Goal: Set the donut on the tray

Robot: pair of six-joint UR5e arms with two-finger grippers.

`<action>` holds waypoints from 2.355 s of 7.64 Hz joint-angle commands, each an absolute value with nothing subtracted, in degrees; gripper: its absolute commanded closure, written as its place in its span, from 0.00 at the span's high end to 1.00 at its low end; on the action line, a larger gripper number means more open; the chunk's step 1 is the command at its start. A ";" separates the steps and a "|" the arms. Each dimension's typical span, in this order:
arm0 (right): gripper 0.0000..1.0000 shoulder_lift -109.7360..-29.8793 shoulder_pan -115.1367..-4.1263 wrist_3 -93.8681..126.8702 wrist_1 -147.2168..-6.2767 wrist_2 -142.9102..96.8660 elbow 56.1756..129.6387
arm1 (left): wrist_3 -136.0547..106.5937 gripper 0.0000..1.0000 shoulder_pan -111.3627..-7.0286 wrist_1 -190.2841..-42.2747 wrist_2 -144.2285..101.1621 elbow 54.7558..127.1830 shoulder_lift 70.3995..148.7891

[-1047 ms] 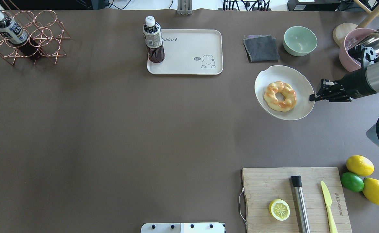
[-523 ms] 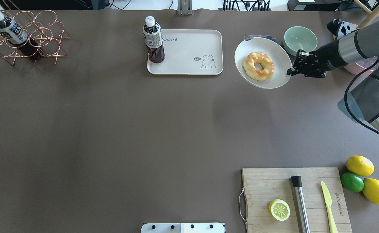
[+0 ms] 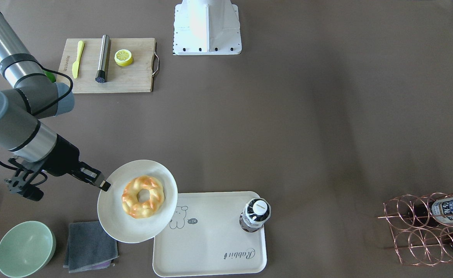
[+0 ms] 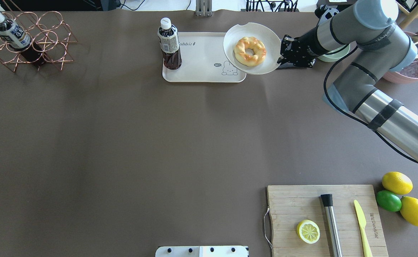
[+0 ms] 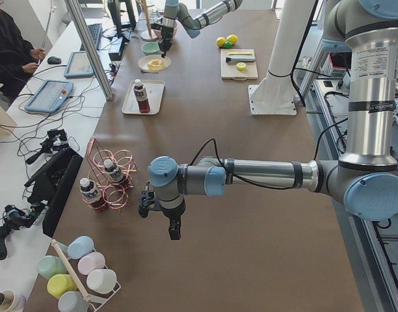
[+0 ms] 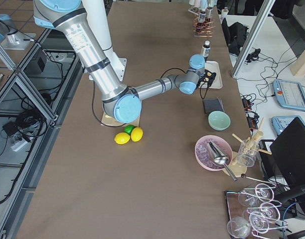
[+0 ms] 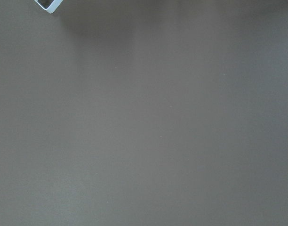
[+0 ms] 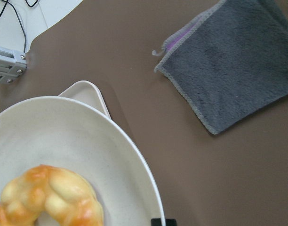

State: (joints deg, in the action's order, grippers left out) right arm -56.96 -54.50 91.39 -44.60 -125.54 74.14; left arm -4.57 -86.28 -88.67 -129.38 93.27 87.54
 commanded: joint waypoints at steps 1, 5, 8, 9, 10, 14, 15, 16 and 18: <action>0.00 -46.79 -49.23 92.81 -50.27 -116.48 67.18 | -4.57 0.98 -86.22 -88.59 -129.37 93.08 87.45; 0.00 -40.09 -47.03 93.60 -50.01 -112.86 56.18 | -4.57 0.98 -86.13 -88.68 -129.37 93.08 87.54; 0.00 -39.64 -46.76 93.78 -50.01 -112.76 55.55 | -4.57 0.98 -86.13 -88.68 -129.37 92.90 87.63; 0.00 -39.64 -46.76 93.78 -49.92 -112.50 55.55 | -4.57 0.98 -86.13 -88.68 -129.37 92.90 87.63; 0.00 -39.64 -46.67 93.78 -49.92 -112.24 55.37 | -4.57 0.98 -86.13 -88.59 -129.29 92.90 87.63; 0.99 -38.58 -46.15 97.82 -49.92 -110.75 54.32 | -4.57 0.98 -86.13 -88.51 -129.29 92.90 87.63; 0.99 -38.58 -46.06 97.82 -49.83 -110.48 54.40 | -4.57 0.98 -86.13 -88.51 -129.29 92.90 87.63; 0.99 -38.67 -46.05 97.82 -49.83 -110.48 54.84 | -4.57 0.98 -86.13 -88.59 -129.29 92.90 87.63; 0.99 -39.28 -46.23 97.56 -50.01 -110.91 59.04 | -4.57 0.98 -86.13 -88.51 -129.29 92.99 87.54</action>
